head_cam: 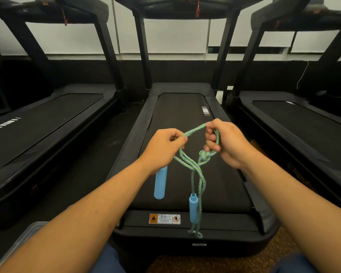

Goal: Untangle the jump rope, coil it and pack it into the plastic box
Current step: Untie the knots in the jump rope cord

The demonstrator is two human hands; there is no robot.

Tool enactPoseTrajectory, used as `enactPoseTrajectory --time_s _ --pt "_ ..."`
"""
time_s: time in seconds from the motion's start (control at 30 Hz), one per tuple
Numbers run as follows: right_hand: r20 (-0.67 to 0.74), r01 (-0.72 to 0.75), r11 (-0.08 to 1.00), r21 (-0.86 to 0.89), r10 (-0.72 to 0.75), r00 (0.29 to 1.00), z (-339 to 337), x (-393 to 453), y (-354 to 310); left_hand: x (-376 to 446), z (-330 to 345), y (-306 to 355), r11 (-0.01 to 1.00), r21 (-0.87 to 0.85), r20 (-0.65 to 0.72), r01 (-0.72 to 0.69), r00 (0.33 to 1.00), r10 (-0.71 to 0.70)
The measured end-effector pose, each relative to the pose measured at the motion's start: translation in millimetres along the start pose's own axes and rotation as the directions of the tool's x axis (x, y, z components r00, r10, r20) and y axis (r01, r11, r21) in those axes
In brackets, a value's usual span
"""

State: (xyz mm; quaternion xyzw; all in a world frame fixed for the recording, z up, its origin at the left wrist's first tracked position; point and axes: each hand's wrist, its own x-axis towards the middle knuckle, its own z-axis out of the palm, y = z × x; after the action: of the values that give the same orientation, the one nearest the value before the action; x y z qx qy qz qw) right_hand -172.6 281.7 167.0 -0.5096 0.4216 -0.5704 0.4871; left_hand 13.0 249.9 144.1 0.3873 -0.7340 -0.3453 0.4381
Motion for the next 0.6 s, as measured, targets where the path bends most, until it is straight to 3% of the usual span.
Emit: enactPoseTrajectory --time_s 0.13,0.27,0.5,0.6 --pt "-0.014 -0.066 0.990 0.126 0.068 0.998 -2.8 0.3 -5.3 1.3 -2.1 -3.5 0.999 0.009 0.015 -0.034 0.999 0.034" --pt "-0.060 -0.069 0.952 0.297 0.090 0.994 -9.9 3.3 -8.9 -2.8 -1.8 -5.1 0.997 0.068 0.117 -0.039 0.993 0.030" --pt "-0.156 0.067 0.925 0.375 -0.008 0.988 -22.9 7.6 -12.6 -9.3 -0.9 -3.2 0.962 0.260 0.386 -0.086 0.922 -0.022" --pt "-0.214 0.141 0.891 0.431 -0.051 0.976 -33.2 6.5 -19.9 -9.7 -3.1 -2.7 0.943 0.325 0.415 -0.071 0.907 -0.074"
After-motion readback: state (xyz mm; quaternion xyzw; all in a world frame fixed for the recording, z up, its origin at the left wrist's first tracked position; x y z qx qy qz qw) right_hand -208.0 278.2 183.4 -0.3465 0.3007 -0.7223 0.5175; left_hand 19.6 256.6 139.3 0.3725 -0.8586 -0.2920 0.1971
